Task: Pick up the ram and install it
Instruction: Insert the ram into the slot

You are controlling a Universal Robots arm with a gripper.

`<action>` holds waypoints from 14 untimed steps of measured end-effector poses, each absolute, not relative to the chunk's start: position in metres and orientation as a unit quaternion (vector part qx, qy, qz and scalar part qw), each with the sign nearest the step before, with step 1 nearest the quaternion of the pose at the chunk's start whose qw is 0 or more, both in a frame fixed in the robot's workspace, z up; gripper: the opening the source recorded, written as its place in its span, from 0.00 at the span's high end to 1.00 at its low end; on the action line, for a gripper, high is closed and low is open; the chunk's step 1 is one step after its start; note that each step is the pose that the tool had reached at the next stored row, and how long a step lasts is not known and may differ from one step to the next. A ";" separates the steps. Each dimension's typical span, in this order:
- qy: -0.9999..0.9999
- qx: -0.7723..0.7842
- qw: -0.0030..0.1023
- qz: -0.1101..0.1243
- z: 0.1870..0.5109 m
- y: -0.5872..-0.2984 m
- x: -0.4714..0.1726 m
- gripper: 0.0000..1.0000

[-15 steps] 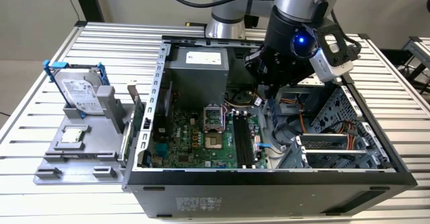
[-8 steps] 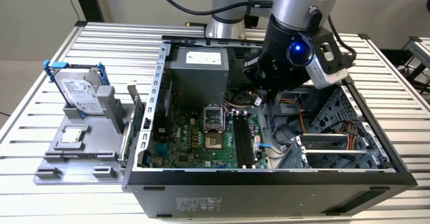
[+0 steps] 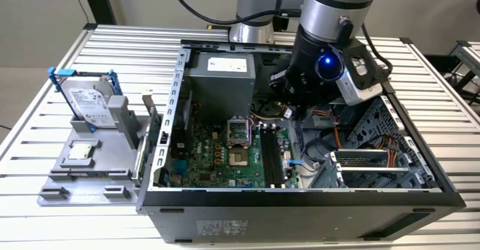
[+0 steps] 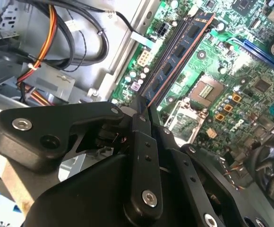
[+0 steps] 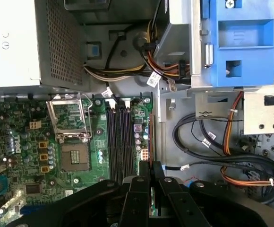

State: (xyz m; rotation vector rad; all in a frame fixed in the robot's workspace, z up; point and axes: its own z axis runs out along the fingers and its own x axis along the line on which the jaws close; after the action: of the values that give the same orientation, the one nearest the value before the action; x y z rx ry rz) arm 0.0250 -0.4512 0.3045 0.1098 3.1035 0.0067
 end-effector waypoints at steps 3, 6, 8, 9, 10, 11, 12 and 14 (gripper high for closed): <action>0.999 0.035 0.018 0.002 0.299 -0.451 0.023 1.00; 0.999 0.035 0.018 0.002 0.294 -0.450 0.022 1.00; 0.999 0.035 0.018 0.002 0.290 -0.449 0.021 1.00; 0.999 0.035 0.018 0.002 0.288 -0.449 0.021 1.00; 0.999 0.035 0.018 0.002 0.286 -0.449 0.021 1.00; 0.999 0.035 0.018 0.002 0.284 -0.449 0.021 1.00; 0.999 0.035 0.018 0.002 0.283 -0.448 0.021 1.00; 0.999 0.035 0.018 0.002 0.279 -0.447 0.020 1.00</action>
State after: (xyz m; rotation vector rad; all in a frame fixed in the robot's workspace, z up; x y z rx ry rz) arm 0.0204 -0.4474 0.2790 0.1072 3.1033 0.0069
